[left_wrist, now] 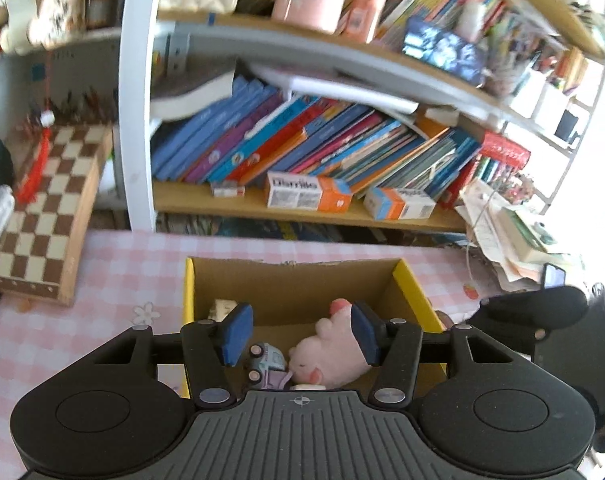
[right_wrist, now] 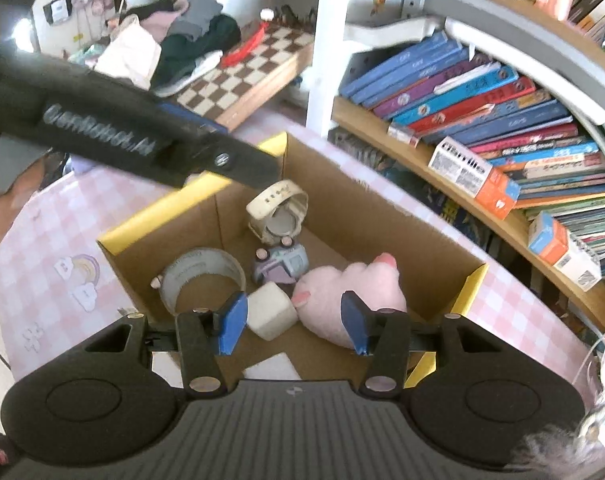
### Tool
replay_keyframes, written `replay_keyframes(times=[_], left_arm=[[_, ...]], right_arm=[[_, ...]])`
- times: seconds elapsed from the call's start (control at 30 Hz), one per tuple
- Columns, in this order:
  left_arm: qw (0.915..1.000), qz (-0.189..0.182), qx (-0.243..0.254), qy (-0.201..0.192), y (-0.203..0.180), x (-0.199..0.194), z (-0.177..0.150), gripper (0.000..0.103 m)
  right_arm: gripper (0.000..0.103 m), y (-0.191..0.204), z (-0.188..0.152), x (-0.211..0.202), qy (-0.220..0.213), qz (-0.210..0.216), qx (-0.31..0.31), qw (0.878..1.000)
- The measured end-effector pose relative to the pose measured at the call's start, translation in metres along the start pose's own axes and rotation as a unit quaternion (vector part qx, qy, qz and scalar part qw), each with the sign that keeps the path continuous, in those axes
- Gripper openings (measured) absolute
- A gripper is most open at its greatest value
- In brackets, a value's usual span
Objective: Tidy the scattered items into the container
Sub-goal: 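Open both tools to release watch and foam block in the box, then withdraw both tools from the box back over the table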
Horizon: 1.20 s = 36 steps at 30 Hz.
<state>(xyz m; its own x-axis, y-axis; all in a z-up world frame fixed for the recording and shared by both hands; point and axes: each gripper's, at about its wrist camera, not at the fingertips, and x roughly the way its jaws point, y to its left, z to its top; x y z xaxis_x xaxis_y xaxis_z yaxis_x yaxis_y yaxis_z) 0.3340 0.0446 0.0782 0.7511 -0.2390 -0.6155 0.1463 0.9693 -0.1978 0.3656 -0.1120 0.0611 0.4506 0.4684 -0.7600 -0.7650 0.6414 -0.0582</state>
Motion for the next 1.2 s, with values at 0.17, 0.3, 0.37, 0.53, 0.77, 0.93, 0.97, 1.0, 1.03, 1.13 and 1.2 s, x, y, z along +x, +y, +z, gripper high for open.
replay_keyframes(times=[0.17,0.3,0.37,0.53,0.77,0.93,0.97,1.0,1.03,1.13,1.2], left_arm=[[0.9993,0.004,0.022,-0.031,-0.007,-0.036,-0.013,0.062],[0.9981,0.003,0.027,-0.055,-0.009,-0.065,-0.029,0.070],[0.9978,0.004,0.022,-0.063,-0.007,-0.077,-0.039,0.072],[0.9966,0.005,0.007,-0.082,-0.003,-0.105,-0.066,0.075],[0.9975,0.021,-0.011,-0.066,0.007,-0.123,-0.105,0.076],[0.9965,0.040,-0.025,-0.069,0.011,-0.127,-0.127,0.080],[0.9964,0.043,-0.026,-0.068,0.011,-0.127,-0.131,0.080],[0.9964,0.045,-0.027,-0.067,0.011,-0.127,-0.135,0.080],[0.9964,0.047,-0.027,-0.065,0.010,-0.126,-0.139,0.080],[0.9965,0.054,-0.027,-0.059,0.009,-0.124,-0.149,0.080],[0.9965,0.060,-0.025,-0.054,0.007,-0.122,-0.156,0.080]], right_arm=[[0.052,0.013,0.000,-0.027,-0.028,-0.014,0.006,0.999],[0.057,0.025,-0.006,-0.049,-0.054,-0.024,0.020,0.998],[0.058,0.030,-0.012,-0.060,-0.066,-0.030,0.030,0.997],[0.060,0.042,-0.033,-0.082,-0.088,-0.049,0.058,0.993],[0.060,0.060,-0.074,-0.101,-0.106,-0.071,0.095,0.987],[0.064,0.075,-0.098,-0.102,-0.112,-0.086,0.107,0.984],[0.065,0.079,-0.102,-0.101,-0.112,-0.088,0.108,0.984],[0.065,0.081,-0.105,-0.099,-0.112,-0.090,0.108,0.984],[0.068,0.084,-0.108,-0.097,-0.108,-0.090,0.108,0.984],[0.070,0.090,-0.115,-0.089,-0.097,-0.091,0.106,0.985],[0.070,0.094,-0.120,-0.084,-0.089,-0.091,0.105,0.986]])
